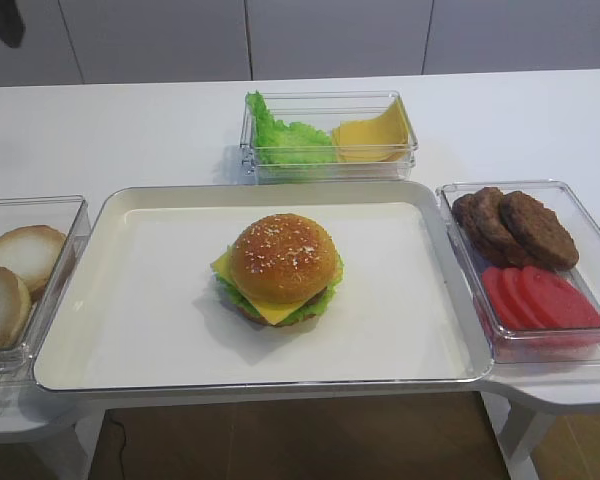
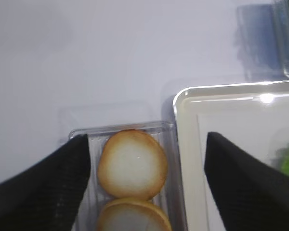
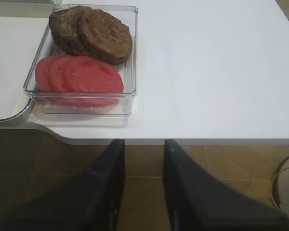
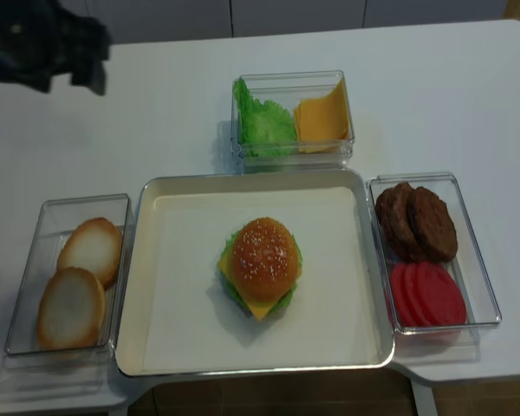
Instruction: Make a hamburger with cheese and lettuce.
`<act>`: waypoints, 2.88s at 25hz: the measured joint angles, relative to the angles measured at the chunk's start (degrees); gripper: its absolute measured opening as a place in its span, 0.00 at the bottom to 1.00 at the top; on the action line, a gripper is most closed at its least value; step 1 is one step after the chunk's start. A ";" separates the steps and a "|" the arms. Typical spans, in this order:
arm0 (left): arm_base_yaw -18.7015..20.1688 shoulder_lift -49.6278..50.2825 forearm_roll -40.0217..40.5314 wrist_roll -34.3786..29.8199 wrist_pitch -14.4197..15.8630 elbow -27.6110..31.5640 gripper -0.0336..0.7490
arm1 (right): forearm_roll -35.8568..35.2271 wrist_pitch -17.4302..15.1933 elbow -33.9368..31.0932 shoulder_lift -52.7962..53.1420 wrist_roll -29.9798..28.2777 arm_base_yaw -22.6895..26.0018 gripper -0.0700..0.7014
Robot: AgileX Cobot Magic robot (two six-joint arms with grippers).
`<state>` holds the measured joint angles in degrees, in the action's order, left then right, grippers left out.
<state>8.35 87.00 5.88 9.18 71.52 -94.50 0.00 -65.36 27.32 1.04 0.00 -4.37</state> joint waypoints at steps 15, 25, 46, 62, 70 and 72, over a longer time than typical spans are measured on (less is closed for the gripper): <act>-12.38 -29.06 0.75 -4.40 0.36 26.87 0.74 | 0.00 0.00 0.00 0.00 0.00 0.00 0.39; -12.50 -51.04 0.65 -4.40 0.60 44.46 0.74 | 0.00 0.00 0.00 0.00 0.33 0.00 0.38; -12.72 -88.07 -0.93 -3.98 2.08 55.53 0.74 | 0.00 0.00 0.00 0.00 0.33 0.00 0.39; -12.72 -88.07 -4.71 -7.32 -3.57 65.79 0.73 | 0.00 0.00 0.00 0.00 0.33 0.00 0.39; -12.72 -88.07 -4.94 -7.44 -3.71 66.55 0.72 | 0.00 0.00 0.00 0.00 0.33 0.00 0.39; -12.72 -88.07 -4.94 -7.44 -3.71 66.55 0.72 | 0.00 0.00 0.00 0.00 0.33 0.00 0.39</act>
<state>-4.36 -1.07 0.93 1.73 67.81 -27.95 0.00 -65.36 27.32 1.04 0.33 -4.37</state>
